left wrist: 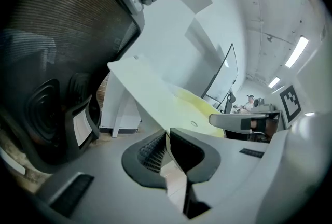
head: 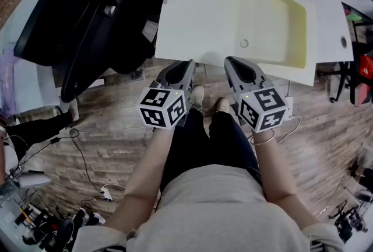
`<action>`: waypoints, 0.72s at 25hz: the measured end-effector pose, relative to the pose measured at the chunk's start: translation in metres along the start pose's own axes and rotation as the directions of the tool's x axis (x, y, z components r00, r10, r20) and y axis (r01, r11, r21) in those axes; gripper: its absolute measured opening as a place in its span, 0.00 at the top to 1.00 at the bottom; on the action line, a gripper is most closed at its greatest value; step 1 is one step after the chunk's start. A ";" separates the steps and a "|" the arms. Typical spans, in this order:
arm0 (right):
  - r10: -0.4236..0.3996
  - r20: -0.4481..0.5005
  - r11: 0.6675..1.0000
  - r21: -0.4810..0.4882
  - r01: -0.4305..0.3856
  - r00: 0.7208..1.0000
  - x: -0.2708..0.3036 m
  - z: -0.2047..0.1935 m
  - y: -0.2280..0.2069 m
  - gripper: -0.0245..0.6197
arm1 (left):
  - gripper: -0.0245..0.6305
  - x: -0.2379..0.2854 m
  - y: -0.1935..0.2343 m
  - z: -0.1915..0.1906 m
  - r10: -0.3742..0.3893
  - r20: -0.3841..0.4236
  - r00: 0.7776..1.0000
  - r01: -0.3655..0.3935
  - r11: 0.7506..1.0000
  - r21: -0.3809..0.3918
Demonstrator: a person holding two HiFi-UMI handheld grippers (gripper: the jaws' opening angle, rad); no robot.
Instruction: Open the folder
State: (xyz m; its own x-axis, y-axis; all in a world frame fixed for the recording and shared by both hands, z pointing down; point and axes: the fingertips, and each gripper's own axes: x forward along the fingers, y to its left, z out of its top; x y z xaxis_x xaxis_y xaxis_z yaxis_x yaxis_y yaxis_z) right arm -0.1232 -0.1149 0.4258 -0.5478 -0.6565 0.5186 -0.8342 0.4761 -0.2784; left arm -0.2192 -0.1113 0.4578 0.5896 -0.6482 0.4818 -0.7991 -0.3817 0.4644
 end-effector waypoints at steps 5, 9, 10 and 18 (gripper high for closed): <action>-0.006 -0.008 1.000 0.009 0.006 1.000 -0.007 -0.008 -0.003 0.93 | 0.91 0.003 0.007 -0.007 0.006 -0.010 1.000 -0.006 1.000 -0.019; -0.008 -0.012 1.000 0.015 0.009 1.000 -0.010 -0.011 -0.006 0.93 | 0.91 0.006 0.011 -0.012 0.013 -0.017 1.000 -0.014 1.000 -0.027; -0.010 -0.013 1.000 0.016 0.010 1.000 -0.010 -0.012 -0.007 0.93 | 0.91 0.007 0.013 -0.013 0.014 -0.019 1.000 -0.014 0.999 -0.033; -0.012 -0.019 1.000 0.022 0.012 1.000 -0.014 -0.016 -0.012 0.93 | 0.90 0.012 0.019 -0.025 0.013 -0.036 0.999 -0.016 0.996 -0.086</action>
State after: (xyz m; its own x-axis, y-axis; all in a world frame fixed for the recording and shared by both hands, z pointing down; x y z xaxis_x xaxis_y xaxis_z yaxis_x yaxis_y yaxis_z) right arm -0.1049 -0.1021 0.4348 -0.5367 -0.6506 0.5373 -0.8419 0.4553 -0.2897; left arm -0.2244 -0.1100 0.4906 0.5831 -0.6288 0.5145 -0.7954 -0.3130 0.5190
